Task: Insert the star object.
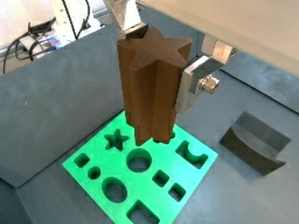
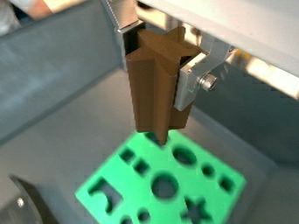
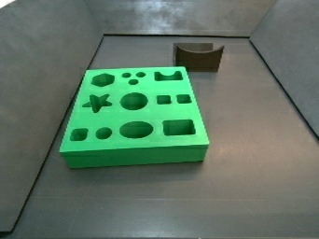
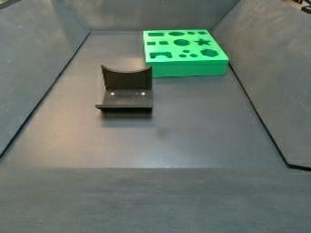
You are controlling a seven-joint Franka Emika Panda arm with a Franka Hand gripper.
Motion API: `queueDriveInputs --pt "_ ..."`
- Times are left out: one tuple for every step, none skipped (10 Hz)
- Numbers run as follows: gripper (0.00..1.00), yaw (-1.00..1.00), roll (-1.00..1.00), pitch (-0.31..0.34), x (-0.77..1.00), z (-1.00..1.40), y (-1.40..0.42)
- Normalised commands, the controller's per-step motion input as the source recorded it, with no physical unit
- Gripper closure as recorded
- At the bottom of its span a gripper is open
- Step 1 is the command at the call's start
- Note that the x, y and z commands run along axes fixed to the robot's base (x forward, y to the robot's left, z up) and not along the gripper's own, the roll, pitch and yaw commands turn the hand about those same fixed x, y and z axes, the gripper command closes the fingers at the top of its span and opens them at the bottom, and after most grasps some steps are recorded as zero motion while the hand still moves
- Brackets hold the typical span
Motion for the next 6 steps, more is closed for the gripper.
queueDriveInputs --pt "1.0 -0.33 0.0 -0.024 -0.77 -0.98 0.38" --pt "1.0 -0.31 0.04 -0.027 -0.76 -0.98 0.35" --pt "1.0 -0.29 0.04 -0.03 -0.77 -1.0 0.29" --pt "1.0 -0.28 0.0 -0.036 -0.69 -1.0 0.09" --pt "1.0 -0.24 0.01 -0.119 -0.38 -1.0 -0.19" --pt "1.0 -0.17 0.11 -0.21 -0.14 -0.89 -0.5"
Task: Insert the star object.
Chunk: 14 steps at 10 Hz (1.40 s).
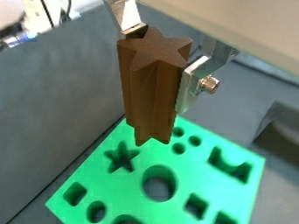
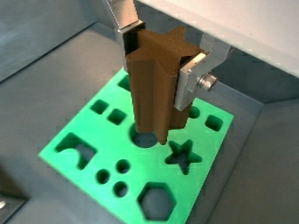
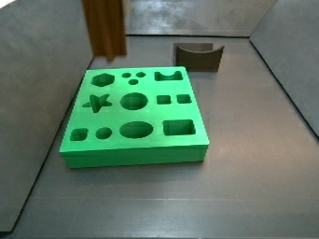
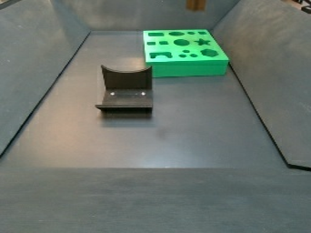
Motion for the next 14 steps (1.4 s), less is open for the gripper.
queueDriveInputs --pt "1.0 -0.12 0.14 -0.234 -0.08 -0.82 -0.55" --pt "1.0 -0.08 0.18 -0.214 -0.04 -0.77 -0.41" --pt "1.0 -0.05 0.2 -0.086 -0.12 -0.75 0.0" --pt "1.0 -0.01 0.22 -0.06 -0.27 -0.58 0.08" --pt "1.0 0.0 0.13 -0.069 -0.25 -0.6 0.06" --pt "1.0 0.0 0.1 -0.083 -0.29 -0.58 0.06" --pt "1.0 0.0 0.0 -0.08 -0.22 -0.47 0.03" --pt "1.0 0.0 0.0 -0.036 -0.14 -0.44 0.03" --pt "1.0 0.0 0.0 -0.023 -0.08 -0.42 0.01" --pt "1.0 0.0 0.0 -0.011 0.0 -0.43 0.0" --pt "1.0 0.0 0.02 0.0 0.01 -0.43 0.0" --pt "1.0 0.09 0.22 0.034 0.19 -0.5 0.0" --pt "1.0 0.17 0.27 0.04 0.17 -0.53 0.0" --pt "1.0 0.19 0.21 0.0 0.12 -0.67 0.0"
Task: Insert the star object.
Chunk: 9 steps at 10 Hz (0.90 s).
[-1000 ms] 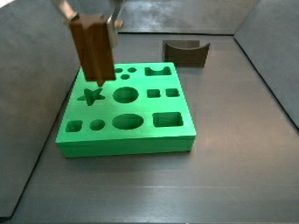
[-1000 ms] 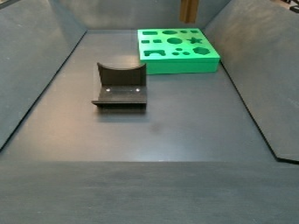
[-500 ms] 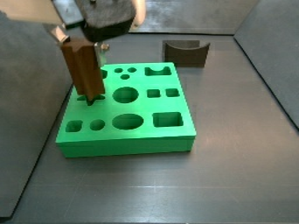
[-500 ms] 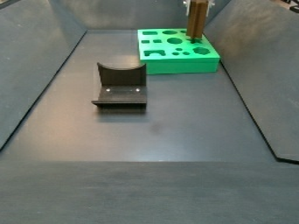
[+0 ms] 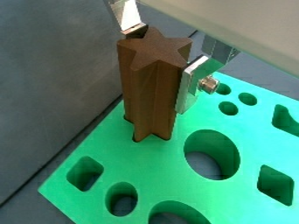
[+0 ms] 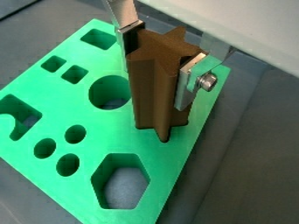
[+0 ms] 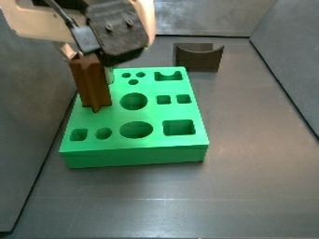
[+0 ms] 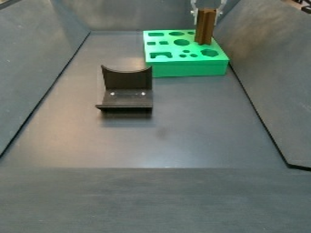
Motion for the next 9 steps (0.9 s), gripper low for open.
queueDriveInputs --pt "1.0 0.18 0.15 0.0 0.15 -0.95 0.0" --pt "1.0 0.16 0.09 -0.019 0.12 -1.0 -0.03" --pt "1.0 0.15 0.03 -0.003 0.09 -1.0 -0.15" --pt "1.0 0.0 0.01 0.0 0.01 -1.0 -0.17" --pt "1.0 -0.18 0.01 -0.024 -0.01 -1.0 -0.17" --pt "1.0 -0.26 0.0 -0.03 -0.06 -1.0 -0.18" --pt "1.0 -0.26 0.01 -0.033 -0.05 -1.0 -0.17" --pt "1.0 -0.26 0.01 -0.039 -0.05 -1.0 -0.17" --pt "1.0 0.0 -0.11 -0.299 0.0 -0.61 0.02"
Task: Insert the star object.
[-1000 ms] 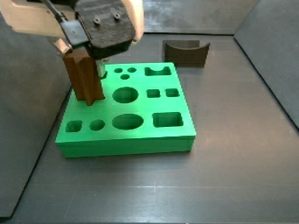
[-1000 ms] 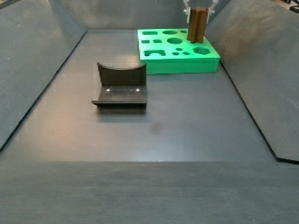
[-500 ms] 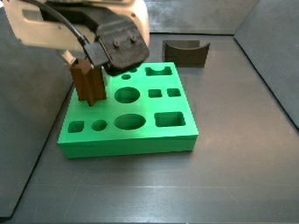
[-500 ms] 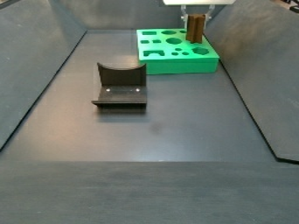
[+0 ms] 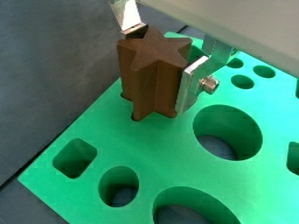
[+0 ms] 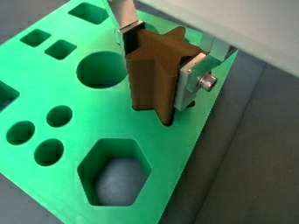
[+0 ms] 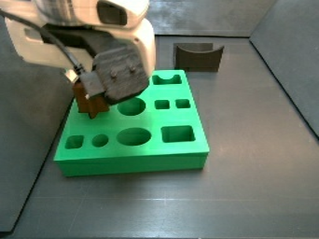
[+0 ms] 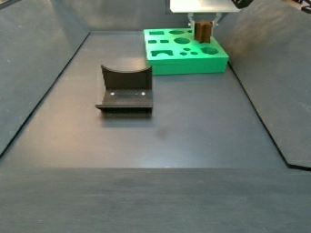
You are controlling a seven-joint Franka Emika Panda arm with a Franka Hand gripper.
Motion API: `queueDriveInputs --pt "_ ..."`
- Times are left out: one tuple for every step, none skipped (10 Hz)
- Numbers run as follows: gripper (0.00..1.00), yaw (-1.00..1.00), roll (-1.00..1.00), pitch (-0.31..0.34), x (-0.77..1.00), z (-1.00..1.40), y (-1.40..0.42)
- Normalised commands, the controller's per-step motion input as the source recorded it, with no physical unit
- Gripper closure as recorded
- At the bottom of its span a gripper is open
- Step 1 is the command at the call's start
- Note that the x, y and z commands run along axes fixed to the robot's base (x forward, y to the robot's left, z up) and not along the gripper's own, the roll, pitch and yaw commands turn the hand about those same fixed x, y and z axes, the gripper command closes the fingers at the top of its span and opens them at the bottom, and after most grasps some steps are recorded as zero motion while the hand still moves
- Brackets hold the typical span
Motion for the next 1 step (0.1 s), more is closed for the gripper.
queueDriveInputs --pt "1.0 0.0 0.0 0.0 0.0 0.0 0.0"
